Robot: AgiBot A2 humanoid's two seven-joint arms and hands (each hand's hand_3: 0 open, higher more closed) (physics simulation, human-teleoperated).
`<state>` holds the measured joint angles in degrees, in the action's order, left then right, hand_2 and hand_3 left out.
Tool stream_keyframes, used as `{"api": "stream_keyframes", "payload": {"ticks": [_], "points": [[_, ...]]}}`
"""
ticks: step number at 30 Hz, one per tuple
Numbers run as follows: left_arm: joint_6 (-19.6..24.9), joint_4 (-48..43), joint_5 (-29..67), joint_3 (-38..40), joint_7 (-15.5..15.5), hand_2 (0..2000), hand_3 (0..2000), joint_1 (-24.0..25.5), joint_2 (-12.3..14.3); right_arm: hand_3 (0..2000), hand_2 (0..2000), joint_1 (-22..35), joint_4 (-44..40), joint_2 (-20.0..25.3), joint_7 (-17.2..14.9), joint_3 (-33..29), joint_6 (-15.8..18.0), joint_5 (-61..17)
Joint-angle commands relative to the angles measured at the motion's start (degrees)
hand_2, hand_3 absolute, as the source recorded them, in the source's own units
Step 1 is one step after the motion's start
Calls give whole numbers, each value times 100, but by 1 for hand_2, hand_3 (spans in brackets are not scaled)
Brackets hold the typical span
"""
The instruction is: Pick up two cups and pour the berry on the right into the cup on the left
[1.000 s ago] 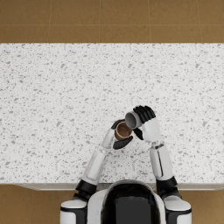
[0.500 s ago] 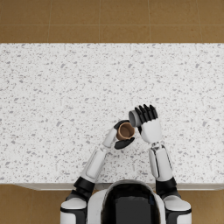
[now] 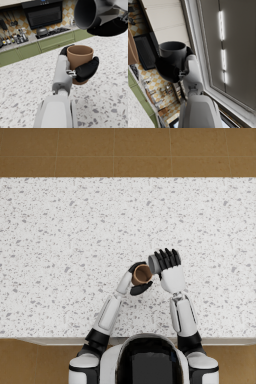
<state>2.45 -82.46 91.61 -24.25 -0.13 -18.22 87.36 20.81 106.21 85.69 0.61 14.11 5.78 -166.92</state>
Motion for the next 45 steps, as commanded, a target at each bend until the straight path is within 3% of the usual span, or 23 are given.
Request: {"api": "stream_keyframes", "payload": {"ticks": [1,23,45], "points": [[0,20,0,65,0,2000,1280,-99,60,1280,2000,75,62,45,-1,-38,2,-184],[-8,252,0,247,6,2000,1280,-178,231,1280,2000,-24,260,171,12,319,-18,-4079],[-9,208,-1,260,5,2000,1280,-49,224,1280,2000,-143,219,187,14,257,-31,-4314]]}}
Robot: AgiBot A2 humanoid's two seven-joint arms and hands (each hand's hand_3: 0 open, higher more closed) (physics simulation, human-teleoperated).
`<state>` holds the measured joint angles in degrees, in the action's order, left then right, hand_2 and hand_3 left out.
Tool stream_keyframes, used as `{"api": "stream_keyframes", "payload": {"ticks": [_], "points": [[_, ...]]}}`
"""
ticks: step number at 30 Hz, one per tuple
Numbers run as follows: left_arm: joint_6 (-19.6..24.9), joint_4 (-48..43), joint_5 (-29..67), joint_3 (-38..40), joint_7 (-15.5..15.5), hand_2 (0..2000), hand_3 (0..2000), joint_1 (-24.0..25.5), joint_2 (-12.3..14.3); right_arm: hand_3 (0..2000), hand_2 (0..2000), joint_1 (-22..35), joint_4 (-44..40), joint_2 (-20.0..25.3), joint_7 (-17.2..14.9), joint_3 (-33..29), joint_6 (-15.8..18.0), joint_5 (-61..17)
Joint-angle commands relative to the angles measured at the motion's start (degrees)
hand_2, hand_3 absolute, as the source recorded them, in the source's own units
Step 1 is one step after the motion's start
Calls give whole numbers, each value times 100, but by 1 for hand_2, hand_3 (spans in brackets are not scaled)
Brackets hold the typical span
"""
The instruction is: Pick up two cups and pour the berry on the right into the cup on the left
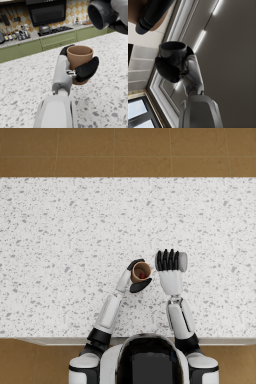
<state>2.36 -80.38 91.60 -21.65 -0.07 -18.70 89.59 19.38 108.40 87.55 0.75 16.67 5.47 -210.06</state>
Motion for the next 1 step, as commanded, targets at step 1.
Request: {"api": "stream_keyframes", "payload": {"ticks": [1], "points": [[0,0,0,0,0,2000,1280,0,0,1280,2000,0,0,0,0,0,0,0]]}}
